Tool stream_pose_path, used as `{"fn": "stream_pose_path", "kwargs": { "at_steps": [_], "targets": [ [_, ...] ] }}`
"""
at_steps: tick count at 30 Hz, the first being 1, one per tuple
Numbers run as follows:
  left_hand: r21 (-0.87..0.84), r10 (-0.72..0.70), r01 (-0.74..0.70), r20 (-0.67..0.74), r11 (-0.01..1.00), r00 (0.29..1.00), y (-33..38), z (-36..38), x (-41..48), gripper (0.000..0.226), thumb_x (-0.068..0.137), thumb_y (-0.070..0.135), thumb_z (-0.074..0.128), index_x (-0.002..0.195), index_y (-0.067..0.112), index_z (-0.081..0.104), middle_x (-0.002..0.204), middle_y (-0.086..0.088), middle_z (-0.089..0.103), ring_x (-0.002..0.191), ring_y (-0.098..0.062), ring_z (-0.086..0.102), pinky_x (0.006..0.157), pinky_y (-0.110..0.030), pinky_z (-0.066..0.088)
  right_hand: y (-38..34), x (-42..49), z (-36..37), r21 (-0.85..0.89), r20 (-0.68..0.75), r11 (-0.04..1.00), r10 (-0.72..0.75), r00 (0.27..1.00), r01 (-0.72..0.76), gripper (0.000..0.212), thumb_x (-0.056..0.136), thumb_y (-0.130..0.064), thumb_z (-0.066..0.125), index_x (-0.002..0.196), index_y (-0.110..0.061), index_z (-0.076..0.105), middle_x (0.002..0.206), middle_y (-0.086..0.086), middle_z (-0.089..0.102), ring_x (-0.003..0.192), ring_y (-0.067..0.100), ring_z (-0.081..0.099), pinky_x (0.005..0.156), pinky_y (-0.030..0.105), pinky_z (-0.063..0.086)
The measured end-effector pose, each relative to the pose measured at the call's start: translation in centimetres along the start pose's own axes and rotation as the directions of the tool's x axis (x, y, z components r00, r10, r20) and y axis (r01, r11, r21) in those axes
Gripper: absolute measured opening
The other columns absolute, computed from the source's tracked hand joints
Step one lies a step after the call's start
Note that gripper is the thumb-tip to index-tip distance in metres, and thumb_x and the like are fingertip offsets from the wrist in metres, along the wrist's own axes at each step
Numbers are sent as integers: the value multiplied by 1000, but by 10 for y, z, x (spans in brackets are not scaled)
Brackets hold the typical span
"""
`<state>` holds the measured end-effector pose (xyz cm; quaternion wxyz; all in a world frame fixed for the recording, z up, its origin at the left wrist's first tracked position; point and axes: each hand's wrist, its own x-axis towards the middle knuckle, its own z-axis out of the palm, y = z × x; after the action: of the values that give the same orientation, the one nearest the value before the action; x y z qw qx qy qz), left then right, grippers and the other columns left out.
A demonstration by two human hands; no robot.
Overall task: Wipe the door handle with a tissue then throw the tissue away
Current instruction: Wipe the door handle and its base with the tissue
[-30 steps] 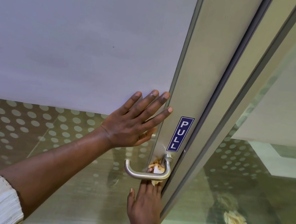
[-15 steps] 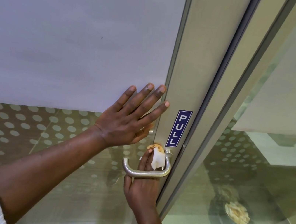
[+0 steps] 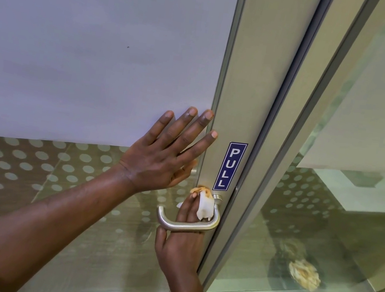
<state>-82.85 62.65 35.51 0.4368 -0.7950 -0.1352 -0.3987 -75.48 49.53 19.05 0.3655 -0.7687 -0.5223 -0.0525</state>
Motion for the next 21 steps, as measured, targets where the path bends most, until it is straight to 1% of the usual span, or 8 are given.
{"fn": "stream_pose_path", "kwargs": {
  "at_steps": [2, 4, 6, 9, 13, 17, 19, 21],
  "targets": [
    [-6, -1, 1, -2, 1000, 1000, 0, 0, 0, 72, 103, 38, 54, 167, 13, 30, 174, -18, 15, 163, -35, 7, 131, -52, 7, 3, 3, 1, -16, 12, 1000, 1, 1000, -1, 92, 90, -45, 54, 158, -5, 7, 164, 18, 19, 151, 40, 13, 122, 36, 0],
    [-7, 4, -4, 4, 1000, 1000, 0, 0, 0, 72, 104, 38, 54, 167, 13, 29, 174, -18, 13, 163, -35, 5, 131, -52, 6, 14, -4, 5, -60, 27, 998, -35, 999, 37, 89, 90, -41, 54, 158, -4, 10, 164, 18, 19, 150, 40, 15, 122, 44, 14],
    [-16, 1, -1, 11, 1000, 1000, 0, -1, 0, 71, 104, 38, 53, 167, 13, 30, 173, -19, 14, 163, -35, 4, 131, -52, 7, 26, -20, 11, -117, 69, 990, -77, 995, 85, 84, 89, -36, 56, 156, -1, 19, 164, 16, 17, 150, 39, 21, 121, 49, 22],
    [-13, 3, -3, 6, 1000, 1000, 0, -1, 0, 70, 104, 38, 54, 166, 13, 32, 173, -19, 16, 163, -35, 5, 130, -52, 8, 33, -32, 12, -171, 94, 980, -89, 992, 104, 82, 89, -35, 56, 154, 2, 24, 162, 15, 17, 148, 38, 28, 117, 49, 23],
    [-5, 4, -4, -12, 1000, 1000, -1, -1, 2, 70, 104, 37, 55, 165, 13, 34, 173, -19, 17, 163, -35, 6, 131, -52, 9, 19, -15, 4, -56, 42, 993, -101, 994, 104, 90, 88, -33, 58, 158, -4, 9, 165, 17, 19, 152, 38, 16, 122, 46, 20],
    [-5, 8, -8, 5, 1000, 1000, -1, 0, 0, 70, 105, 38, 53, 166, 13, 32, 174, -19, 13, 163, -35, 3, 132, -51, 4, 24, -5, -1, -83, 84, 993, -77, 993, 84, 82, 88, -33, 55, 156, -2, 21, 161, 17, 31, 148, 41, 27, 119, 52, 29],
    [-3, 5, -5, 8, 1000, 1000, -1, 0, -1, 70, 105, 39, 53, 166, 13, 32, 174, -19, 14, 163, -35, 3, 131, -51, 5, 36, -12, 0, -146, 128, 978, -134, 983, 152, 77, 89, -32, 53, 154, -2, 27, 159, 17, 35, 148, 37, 28, 121, 50, 24],
    [-7, -1, 1, 5, 1000, 1000, 0, -1, 0, 70, 104, 39, 54, 166, 13, 33, 174, -19, 15, 163, -35, 4, 131, -52, 7, 50, -27, 1, -220, 184, 959, -139, 973, 178, 69, 92, -36, 50, 153, -6, 35, 152, 13, 47, 142, 30, 41, 121, 46, 21]
  ]
}}
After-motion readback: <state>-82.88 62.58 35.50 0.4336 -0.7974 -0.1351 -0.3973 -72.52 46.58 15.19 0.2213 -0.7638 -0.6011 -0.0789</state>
